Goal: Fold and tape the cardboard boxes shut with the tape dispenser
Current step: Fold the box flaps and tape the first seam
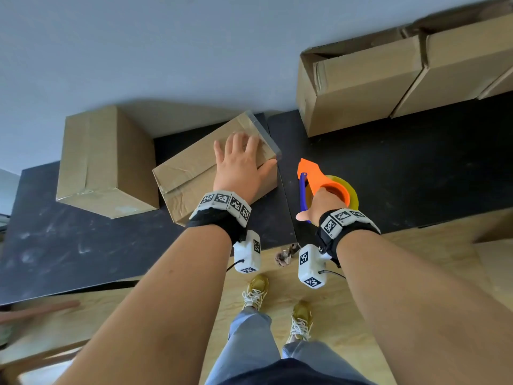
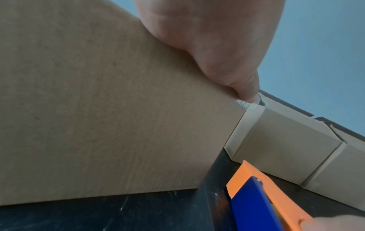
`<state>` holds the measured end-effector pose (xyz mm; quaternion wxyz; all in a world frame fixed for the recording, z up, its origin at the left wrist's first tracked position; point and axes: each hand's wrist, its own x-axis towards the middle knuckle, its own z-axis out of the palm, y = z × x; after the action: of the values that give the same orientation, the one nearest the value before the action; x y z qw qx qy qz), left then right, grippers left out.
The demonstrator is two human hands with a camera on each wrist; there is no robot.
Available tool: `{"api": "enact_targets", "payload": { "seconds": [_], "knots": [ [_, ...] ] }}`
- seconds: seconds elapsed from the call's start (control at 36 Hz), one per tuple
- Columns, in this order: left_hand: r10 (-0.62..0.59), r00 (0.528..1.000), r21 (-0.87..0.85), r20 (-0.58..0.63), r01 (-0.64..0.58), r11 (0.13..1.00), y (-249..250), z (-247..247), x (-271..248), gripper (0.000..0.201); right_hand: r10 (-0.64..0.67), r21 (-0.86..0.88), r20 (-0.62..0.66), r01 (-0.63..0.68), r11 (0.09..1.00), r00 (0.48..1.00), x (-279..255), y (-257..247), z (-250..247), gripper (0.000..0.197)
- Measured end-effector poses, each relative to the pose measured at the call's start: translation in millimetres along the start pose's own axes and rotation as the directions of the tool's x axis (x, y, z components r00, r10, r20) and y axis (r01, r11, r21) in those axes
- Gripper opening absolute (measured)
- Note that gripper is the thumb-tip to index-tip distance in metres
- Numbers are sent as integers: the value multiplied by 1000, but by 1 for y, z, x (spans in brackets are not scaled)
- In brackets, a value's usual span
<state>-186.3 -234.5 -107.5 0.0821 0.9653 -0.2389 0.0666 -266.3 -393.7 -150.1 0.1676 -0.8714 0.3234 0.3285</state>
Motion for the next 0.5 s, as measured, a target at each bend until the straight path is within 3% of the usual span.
{"api": "enact_targets", "payload": {
  "seconds": [0.06,0.11,0.22,0.33,0.44,0.5],
  "knots": [
    [-1,1000,11,8,1,1000,0,-1,-1,55,-23,-12,16,23,1000,1000,-3,0,-4,74],
    [-6,1000,11,17,6,1000,2,-3,-2,57,-52,8,-25,52,999,998,-7,4,-6,70],
    [-8,1000,20,20,8,1000,8,-9,-4,54,-126,175,-182,159,972,975,-19,14,-12,25],
    [13,1000,84,-4,-13,996,18,-19,-9,47,-59,254,-270,131,958,961,-36,17,-30,35],
    [73,997,181,-5,-71,981,29,-26,-19,44,-71,369,-323,195,909,944,-43,17,-46,21],
    [102,995,187,4,-101,977,31,-27,-28,42,-102,399,-363,253,881,926,-47,17,-55,23]
  ]
}}
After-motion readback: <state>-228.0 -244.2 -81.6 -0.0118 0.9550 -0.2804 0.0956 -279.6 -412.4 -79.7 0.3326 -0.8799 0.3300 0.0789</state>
